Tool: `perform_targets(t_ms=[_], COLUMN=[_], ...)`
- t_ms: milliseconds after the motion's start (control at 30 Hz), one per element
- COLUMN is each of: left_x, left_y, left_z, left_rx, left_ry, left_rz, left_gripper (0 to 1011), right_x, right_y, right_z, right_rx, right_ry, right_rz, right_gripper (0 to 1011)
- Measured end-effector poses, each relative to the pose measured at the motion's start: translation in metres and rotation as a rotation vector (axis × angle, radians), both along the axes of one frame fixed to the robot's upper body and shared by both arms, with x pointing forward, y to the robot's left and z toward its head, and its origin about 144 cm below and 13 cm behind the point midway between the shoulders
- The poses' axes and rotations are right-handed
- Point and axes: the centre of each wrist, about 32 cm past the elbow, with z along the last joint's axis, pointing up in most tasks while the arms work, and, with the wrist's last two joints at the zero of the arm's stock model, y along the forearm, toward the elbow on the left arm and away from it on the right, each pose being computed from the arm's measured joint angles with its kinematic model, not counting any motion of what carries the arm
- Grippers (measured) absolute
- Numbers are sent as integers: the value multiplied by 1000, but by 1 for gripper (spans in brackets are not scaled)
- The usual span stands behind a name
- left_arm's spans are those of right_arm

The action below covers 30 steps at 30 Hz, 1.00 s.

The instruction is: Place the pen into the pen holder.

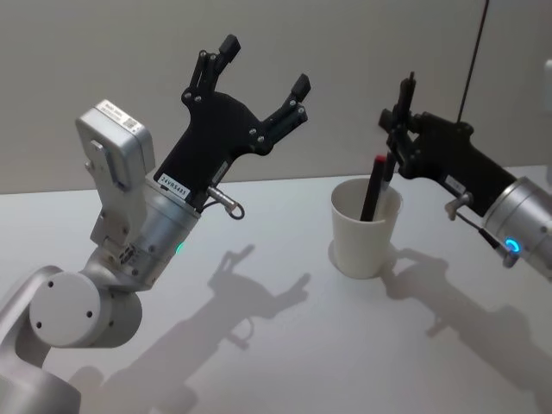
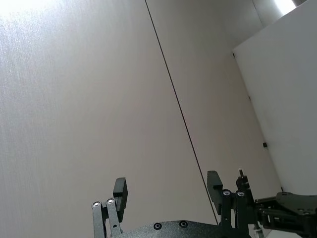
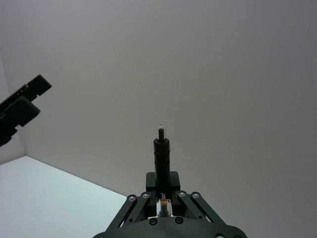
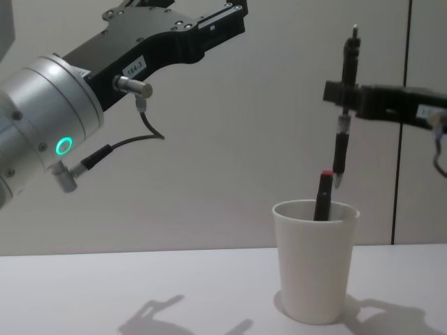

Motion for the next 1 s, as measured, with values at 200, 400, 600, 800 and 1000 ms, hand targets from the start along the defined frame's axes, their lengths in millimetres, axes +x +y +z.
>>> perform_targets(t_ms=[200, 400, 600, 800, 1000], left_x=[0, 0, 0, 0, 0], left_y=[0, 0, 0, 0, 0], left_z=[0, 0, 0, 0, 0], left_rx=[0, 0, 0, 0, 0], left_ry=[0, 0, 0, 0, 0], left_rz=[0, 0, 0, 0, 0], left_gripper=[1001, 1001, 1001, 1001, 1001], right_x=[3, 8, 11, 14, 15], right_y=[5, 11, 15, 19, 21], right_z=[-6, -10, -12, -13, -14], right_rx=[-8, -5, -4, -2, -1], right_ry=[12, 14, 13, 12, 11], right_rz=[0, 9, 13, 17, 20], right_gripper=[149, 149, 149, 301, 456])
